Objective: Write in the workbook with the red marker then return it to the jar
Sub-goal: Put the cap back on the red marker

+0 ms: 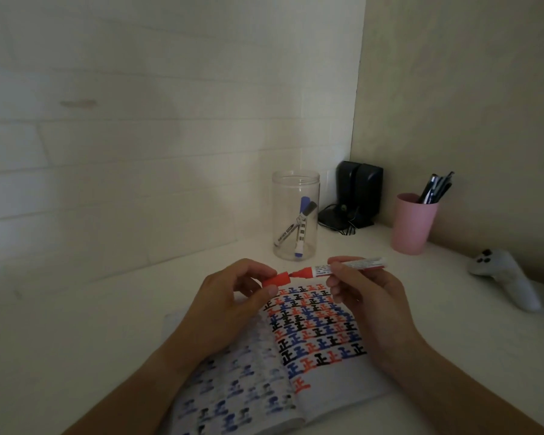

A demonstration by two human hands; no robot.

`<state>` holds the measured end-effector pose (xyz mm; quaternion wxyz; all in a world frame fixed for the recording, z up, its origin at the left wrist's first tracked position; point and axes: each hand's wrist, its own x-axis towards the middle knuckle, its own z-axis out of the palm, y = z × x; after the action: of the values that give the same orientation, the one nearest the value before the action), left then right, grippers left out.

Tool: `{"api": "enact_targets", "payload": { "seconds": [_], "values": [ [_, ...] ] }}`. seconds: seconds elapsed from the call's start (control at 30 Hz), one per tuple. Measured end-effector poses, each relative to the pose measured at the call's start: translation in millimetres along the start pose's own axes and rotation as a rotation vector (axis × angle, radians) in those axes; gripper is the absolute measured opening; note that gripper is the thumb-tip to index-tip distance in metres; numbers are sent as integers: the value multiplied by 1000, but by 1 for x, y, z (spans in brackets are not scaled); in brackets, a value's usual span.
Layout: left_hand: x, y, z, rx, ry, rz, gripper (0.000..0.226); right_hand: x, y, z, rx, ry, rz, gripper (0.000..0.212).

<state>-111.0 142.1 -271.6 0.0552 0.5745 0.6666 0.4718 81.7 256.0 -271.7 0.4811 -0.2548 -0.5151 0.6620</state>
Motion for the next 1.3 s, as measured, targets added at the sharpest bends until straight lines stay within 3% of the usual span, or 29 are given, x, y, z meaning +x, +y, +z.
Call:
{"api": "enact_targets", "payload": {
  "seconds": [0.27, 0.47, 0.7, 1.1, 1.2, 1.3],
  "values": [
    [-1, 2, 1, -58, -11, 54, 16, -5, -2, 5, 41, -112, 59, 13],
    [-1, 9, -1, -386, 18, -21, 14, -11, -7, 7, 89, -250, 95, 29],
    [-3, 12, -1, -661, 19, -139, 18, -17, -7, 8, 22, -287, 16, 30],
    [-8, 15, -2, -685, 36, -119, 18, -23, -2, 10, -15, -274, -13, 27],
    [-8, 23, -4, -668, 106, -64, 13, -25, -3, 14, -50, -325, 23, 26],
    [-5, 25, -3, -669, 66, -24, 34, -24, -1, 17, -101, -417, 66, 34]
  ]
}}
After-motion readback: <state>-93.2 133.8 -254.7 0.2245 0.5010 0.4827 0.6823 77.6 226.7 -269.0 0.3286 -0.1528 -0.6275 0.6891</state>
